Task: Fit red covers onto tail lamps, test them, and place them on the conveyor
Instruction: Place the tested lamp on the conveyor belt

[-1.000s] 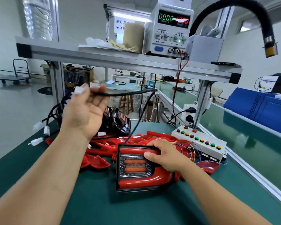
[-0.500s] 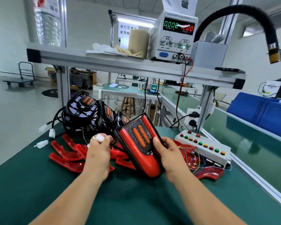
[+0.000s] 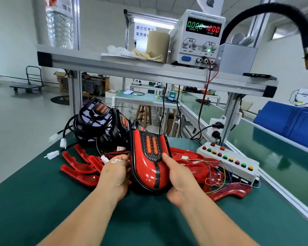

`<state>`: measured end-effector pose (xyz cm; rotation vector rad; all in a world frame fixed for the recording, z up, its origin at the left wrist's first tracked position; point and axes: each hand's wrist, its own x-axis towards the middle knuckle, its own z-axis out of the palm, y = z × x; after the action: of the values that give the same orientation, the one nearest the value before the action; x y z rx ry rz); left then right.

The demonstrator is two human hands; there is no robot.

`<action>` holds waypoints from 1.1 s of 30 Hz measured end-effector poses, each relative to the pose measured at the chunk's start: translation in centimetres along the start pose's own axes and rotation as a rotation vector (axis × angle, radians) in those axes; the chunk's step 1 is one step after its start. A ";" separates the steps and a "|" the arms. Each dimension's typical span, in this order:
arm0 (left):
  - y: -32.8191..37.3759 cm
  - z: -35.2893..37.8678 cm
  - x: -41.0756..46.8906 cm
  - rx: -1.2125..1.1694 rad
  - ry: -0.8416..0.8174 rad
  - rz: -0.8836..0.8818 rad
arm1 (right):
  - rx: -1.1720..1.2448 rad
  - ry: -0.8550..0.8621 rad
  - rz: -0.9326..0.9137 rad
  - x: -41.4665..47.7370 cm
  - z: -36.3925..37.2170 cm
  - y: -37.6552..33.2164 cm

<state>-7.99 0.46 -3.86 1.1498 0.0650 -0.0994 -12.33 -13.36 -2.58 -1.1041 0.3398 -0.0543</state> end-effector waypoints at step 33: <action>-0.3 -0.5 0.2 -0.335 -0.168 0.035 | 0.251 -0.235 -0.086 0.3 0.8 0.9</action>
<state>-7.80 0.78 -4.36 0.8046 -0.0856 -0.1475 -11.93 -12.33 -3.16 -0.8645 0.0717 -0.0421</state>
